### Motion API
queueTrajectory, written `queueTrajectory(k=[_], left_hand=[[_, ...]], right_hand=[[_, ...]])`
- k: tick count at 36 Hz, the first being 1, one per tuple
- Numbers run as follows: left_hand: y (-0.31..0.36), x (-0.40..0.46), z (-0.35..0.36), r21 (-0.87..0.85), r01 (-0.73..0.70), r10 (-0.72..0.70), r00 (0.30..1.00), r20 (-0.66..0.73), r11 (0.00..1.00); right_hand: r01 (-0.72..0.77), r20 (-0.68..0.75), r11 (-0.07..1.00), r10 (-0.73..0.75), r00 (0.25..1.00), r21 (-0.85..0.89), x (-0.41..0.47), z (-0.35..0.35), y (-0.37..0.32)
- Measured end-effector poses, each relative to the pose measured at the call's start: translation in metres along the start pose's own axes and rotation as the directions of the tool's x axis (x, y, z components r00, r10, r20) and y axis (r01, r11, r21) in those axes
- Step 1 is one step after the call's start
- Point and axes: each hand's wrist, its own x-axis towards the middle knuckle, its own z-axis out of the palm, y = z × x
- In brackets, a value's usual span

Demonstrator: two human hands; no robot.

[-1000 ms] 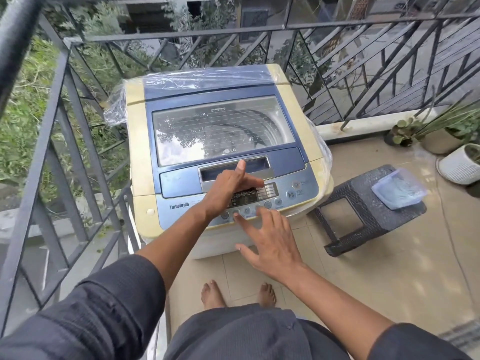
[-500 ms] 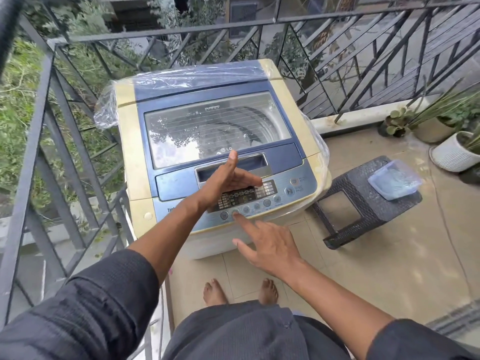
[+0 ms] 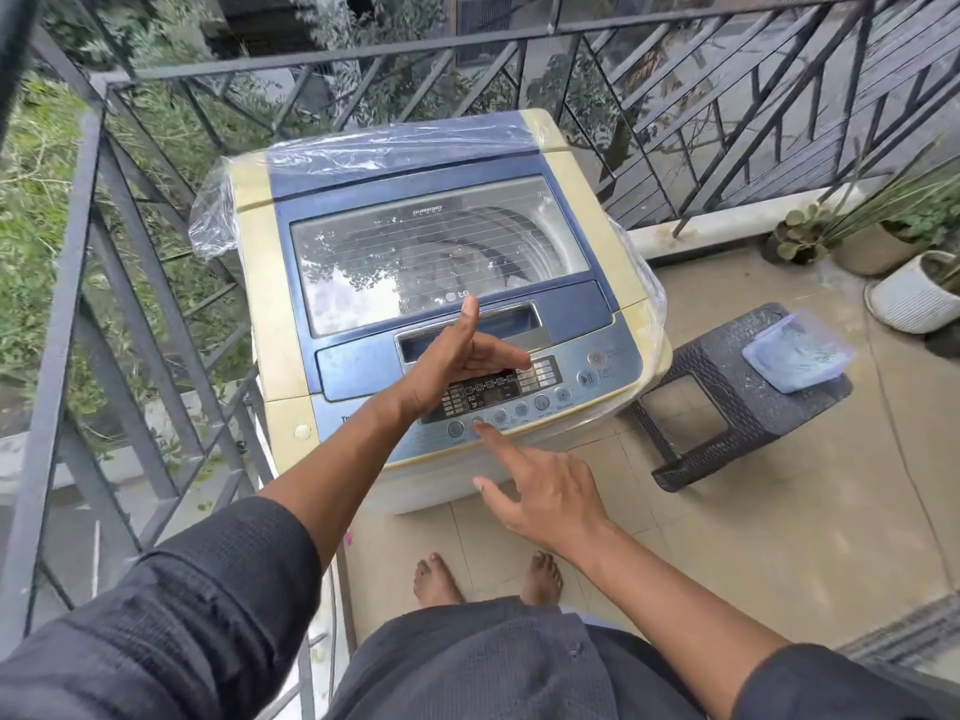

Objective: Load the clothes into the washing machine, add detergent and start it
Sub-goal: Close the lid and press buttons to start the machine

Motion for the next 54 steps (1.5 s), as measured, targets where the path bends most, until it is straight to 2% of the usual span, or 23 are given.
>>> queueTrajectory(k=[11,22,30,40,54], left_hand=[[0.000,-0.001,0.002,0.002,0.003,-0.003,1.000,-0.009,1.000],[-0.008,-0.006,0.010,-0.068,-0.052,0.044,0.993,-0.107,0.996],[-0.004,-0.001,0.011,-0.139,-0.037,0.020,0.992,-0.123,0.990],[0.001,0.008,0.019,-0.144,-0.037,0.018,0.992,-0.127,0.989],[0.020,0.029,0.047,-0.135,-0.029,0.017,0.996,-0.089,0.990]], right_hand=[[0.044,0.044,0.999,-0.044,0.998,0.010,0.003,-0.006,0.005],[-0.003,0.036,1.000,0.002,0.999,0.030,0.001,-0.014,0.009],[-0.073,0.052,0.997,0.071,0.996,0.028,-0.001,-0.029,0.018],[-0.151,0.096,0.988,0.153,0.984,-0.023,-0.001,-0.037,0.039],[-0.292,0.007,0.956,0.293,0.956,-0.031,0.001,-0.047,0.077]])
